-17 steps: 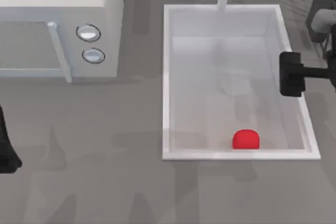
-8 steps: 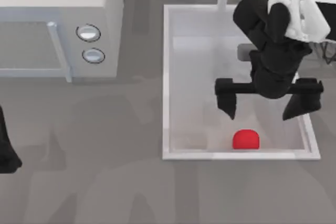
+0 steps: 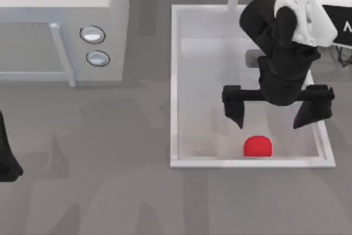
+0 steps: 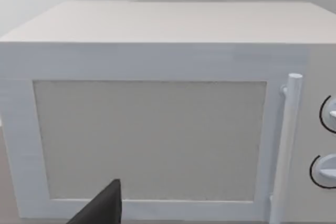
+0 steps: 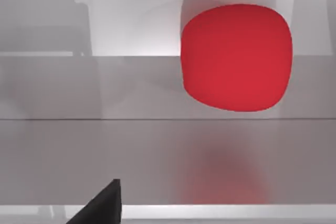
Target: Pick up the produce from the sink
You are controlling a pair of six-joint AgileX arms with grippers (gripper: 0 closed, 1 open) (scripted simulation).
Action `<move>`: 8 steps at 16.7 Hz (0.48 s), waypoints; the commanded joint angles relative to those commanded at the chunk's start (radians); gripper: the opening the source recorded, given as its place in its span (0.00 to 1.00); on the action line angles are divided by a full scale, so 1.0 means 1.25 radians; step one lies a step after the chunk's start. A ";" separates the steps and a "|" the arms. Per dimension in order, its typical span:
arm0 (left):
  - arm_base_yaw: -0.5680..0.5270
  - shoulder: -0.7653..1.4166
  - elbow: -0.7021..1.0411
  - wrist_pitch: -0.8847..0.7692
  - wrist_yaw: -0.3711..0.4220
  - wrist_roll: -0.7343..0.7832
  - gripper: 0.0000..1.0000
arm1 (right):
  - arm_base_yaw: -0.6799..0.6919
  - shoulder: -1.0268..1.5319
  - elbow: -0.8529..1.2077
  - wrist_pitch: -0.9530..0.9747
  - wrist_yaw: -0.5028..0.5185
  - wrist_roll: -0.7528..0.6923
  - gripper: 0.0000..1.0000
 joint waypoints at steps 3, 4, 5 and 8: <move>0.000 0.000 0.000 0.000 0.000 0.000 1.00 | 0.001 0.054 -0.031 0.079 0.001 0.001 1.00; 0.000 0.000 0.000 0.000 0.000 0.000 1.00 | 0.002 0.079 -0.045 0.122 0.001 0.002 1.00; 0.000 0.000 0.000 0.000 0.000 0.000 1.00 | 0.003 0.105 -0.060 0.171 0.001 0.003 1.00; 0.000 0.000 0.000 0.000 0.000 0.000 1.00 | 0.004 0.182 -0.108 0.309 0.002 0.004 1.00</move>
